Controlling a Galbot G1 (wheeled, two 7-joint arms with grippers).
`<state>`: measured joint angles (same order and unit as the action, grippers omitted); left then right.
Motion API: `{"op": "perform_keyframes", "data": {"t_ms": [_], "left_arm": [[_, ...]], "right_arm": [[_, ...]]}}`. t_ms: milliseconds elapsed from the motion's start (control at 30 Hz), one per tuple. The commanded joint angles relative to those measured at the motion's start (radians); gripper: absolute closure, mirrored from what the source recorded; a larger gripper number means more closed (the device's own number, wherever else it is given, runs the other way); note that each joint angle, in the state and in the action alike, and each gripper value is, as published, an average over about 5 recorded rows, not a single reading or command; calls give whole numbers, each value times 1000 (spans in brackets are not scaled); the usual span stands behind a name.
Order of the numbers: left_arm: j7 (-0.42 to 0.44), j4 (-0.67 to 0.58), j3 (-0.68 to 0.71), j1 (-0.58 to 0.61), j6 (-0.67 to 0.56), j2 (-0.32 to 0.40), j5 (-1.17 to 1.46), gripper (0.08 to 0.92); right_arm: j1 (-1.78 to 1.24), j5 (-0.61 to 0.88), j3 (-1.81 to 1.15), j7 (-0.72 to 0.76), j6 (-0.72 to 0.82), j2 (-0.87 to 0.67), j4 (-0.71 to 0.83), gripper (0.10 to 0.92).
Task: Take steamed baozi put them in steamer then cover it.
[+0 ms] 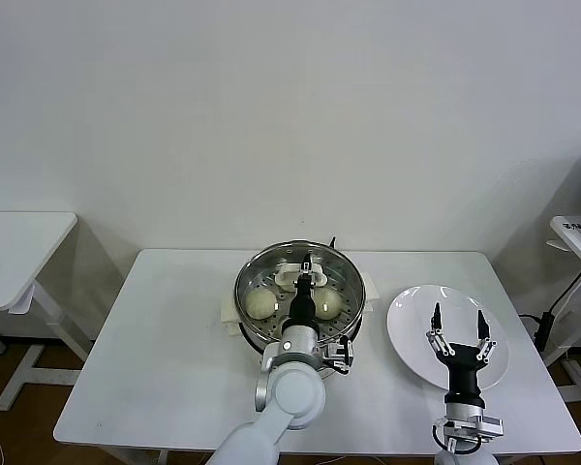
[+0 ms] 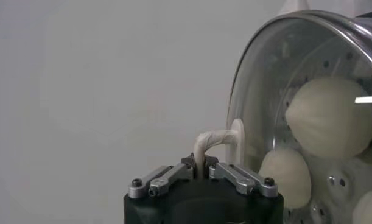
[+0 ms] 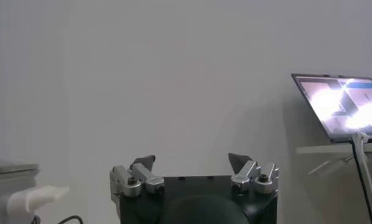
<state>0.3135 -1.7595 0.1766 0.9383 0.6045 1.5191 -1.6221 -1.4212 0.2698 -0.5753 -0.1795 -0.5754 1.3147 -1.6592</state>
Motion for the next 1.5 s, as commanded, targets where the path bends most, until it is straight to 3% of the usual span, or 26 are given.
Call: {"op": "perform_keyframes", "data": {"t_ms": [33, 833, 1133, 1367, 1500], "left_arm": [[-8, 4, -1, 0, -6, -6, 10, 807], [-36, -7, -12, 33, -38, -23, 7, 794], [-41, -109, -14, 90, -42, -68, 13, 560], [-53, -242, -40, 178, -44, -141, 42, 363], [-54, -325, -53, 233, -41, -179, 65, 292]], "right_arm": [[-1, -3, -1, -1, -1, 0, -1, 203], [4, -12, 7, 0, -2, -1, 4, 203], [5, -12, 7, 0, -5, -4, 7, 203], [6, -15, 7, 1, -12, -8, 14, 203], [10, -18, 15, 0, -12, -6, 16, 203]]}}
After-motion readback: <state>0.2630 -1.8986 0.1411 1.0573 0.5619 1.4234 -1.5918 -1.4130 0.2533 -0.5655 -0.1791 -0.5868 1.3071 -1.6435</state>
